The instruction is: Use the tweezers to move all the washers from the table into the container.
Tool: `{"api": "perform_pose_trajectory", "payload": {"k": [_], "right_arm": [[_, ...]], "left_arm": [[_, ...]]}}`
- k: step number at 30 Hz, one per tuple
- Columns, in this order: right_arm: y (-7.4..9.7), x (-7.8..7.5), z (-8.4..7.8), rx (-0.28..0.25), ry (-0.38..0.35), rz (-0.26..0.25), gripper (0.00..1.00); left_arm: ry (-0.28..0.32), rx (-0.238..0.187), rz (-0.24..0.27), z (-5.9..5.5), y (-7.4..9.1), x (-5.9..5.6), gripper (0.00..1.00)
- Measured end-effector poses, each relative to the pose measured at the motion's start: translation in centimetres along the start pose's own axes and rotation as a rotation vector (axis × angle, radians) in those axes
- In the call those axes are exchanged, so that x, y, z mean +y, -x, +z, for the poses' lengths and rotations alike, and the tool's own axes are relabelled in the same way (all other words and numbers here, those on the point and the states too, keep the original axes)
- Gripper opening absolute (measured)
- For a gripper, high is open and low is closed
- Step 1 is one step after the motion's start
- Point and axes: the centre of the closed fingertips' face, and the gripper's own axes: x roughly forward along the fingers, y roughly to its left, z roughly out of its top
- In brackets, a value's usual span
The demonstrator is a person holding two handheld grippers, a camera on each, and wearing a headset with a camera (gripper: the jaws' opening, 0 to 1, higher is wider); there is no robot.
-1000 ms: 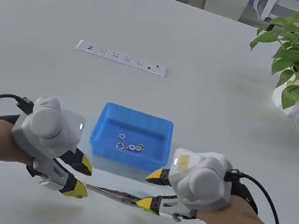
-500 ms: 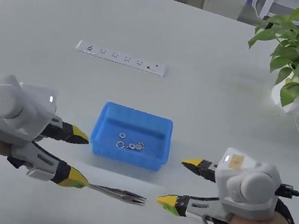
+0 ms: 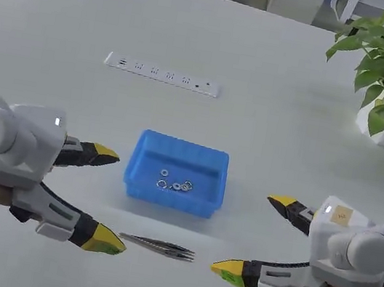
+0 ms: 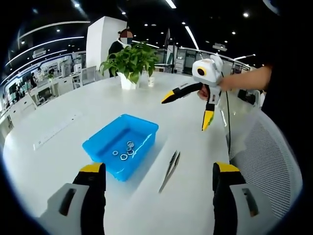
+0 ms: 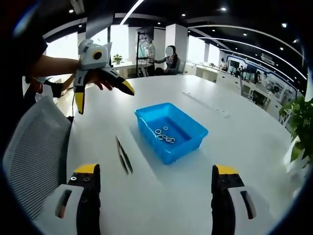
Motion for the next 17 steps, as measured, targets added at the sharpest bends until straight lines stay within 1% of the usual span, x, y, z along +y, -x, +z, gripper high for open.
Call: {"api": "perform_pose_trajectory", "payload": {"k": [2, 4, 8, 17], "right_arm": [[0.07, 0.02, -0.05, -0.003, 0.001, -0.003, 1.0], [0.18, 0.15, -0.09, -0.002, 0.011, 0.0, 1.0], [0.21, 0.23, -0.24, 0.003, 0.016, 0.0, 1.0], [0.24, 0.3, -0.21, 0.002, 0.019, -0.001, 1.0]], "left_arm": [[-0.001, -0.003, 0.009, 0.05, 0.09, 0.24, 0.99], [-0.003, 0.002, 0.01, -0.01, 0.13, 0.33, 0.99], [-0.014, 0.013, 0.002, -0.17, 0.1, 0.09, 0.99], [-0.026, 0.013, 0.005, -0.11, -0.05, 0.09, 0.99]]}}
